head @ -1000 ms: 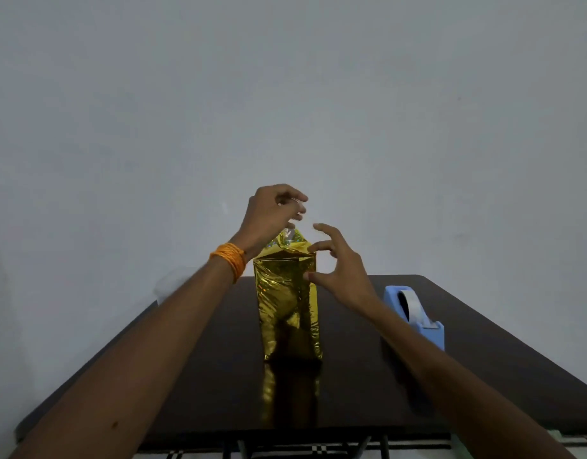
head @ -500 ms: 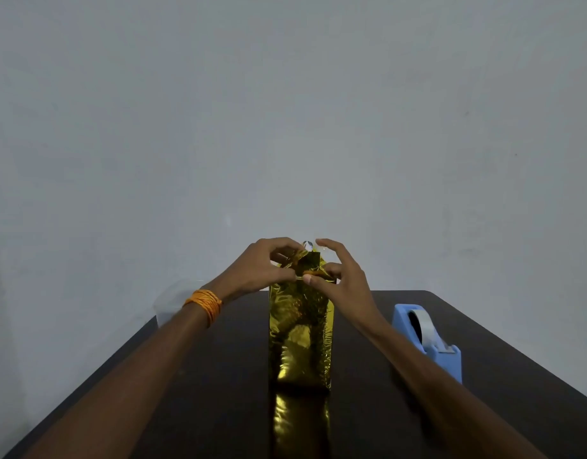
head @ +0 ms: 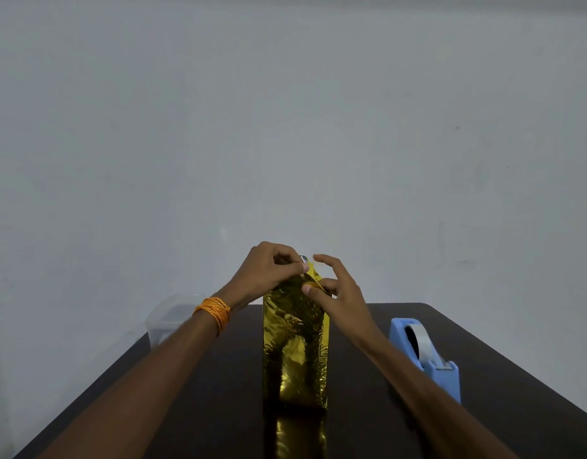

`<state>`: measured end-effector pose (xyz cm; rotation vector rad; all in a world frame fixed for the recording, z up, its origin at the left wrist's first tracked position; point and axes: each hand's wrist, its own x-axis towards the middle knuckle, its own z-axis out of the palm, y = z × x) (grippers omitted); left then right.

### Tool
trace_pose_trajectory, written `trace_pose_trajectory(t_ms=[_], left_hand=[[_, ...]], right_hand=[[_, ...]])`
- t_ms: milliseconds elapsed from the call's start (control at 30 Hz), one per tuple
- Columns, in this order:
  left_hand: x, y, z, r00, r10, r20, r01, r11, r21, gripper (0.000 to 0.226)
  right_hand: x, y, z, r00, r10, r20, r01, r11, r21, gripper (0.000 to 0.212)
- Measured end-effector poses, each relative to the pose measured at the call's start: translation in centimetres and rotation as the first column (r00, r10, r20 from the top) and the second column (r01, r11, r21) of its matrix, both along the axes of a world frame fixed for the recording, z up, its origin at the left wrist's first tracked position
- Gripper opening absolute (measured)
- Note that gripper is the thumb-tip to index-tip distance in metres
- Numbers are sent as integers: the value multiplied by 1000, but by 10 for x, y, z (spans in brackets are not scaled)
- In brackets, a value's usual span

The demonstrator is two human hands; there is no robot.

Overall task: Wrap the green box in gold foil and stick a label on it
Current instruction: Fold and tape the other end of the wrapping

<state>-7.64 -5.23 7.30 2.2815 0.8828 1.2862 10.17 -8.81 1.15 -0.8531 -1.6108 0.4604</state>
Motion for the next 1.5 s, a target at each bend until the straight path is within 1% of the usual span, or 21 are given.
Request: trace_pose_trajectory(t_ms=[100,200,267,333,433,567,867,1000,1133,1200,1333,1500], left_hand=[[4,-2,-1,998,53,37,-55,998,40,9],[7,-3,-2,993,106,60,-110,991,75,8],[7,-3,-2,991,125,56,-129,988,80,8],[7,-3,-2,989,139,48,-143,986,86,8],[6,-4,-1,987,157,46,-160,983,88,9],[5,-7,0,988,148,37,-151,985,85,10],[7,-9,0,986,165,37,-167,984,64,10],[7,-9,-1,984,171,39,-174,982,68,11],[8,-9,-2,979,198,50,-201,978,64,12],[9,-8,-2,979,197,59,-200,978,53,12],[9,-7,-2,977,199,72,-202,979,29,13],[6,-7,-4,983,151,103,-154,988,24,12]], right_hand=[[0,0,1,1000,8,-18,-8,1000,-7,55],[0,-1,0,998,-16,-53,17,1000,11,65],[-1,-4,0,996,-36,-86,42,997,66,69],[-2,-7,3,993,-59,-104,75,985,157,71],[-4,-10,8,989,-143,-37,148,950,276,72],[-7,-7,15,978,-199,57,178,951,253,70],[-2,1,15,984,-158,81,137,967,216,62],[-2,2,15,983,-167,82,146,966,213,62],[-5,0,14,977,-212,19,199,942,272,69],[-7,0,13,973,-228,32,208,931,301,69],[-8,-1,13,971,-228,66,202,939,277,65],[-8,-2,14,987,-158,21,149,963,224,61]])
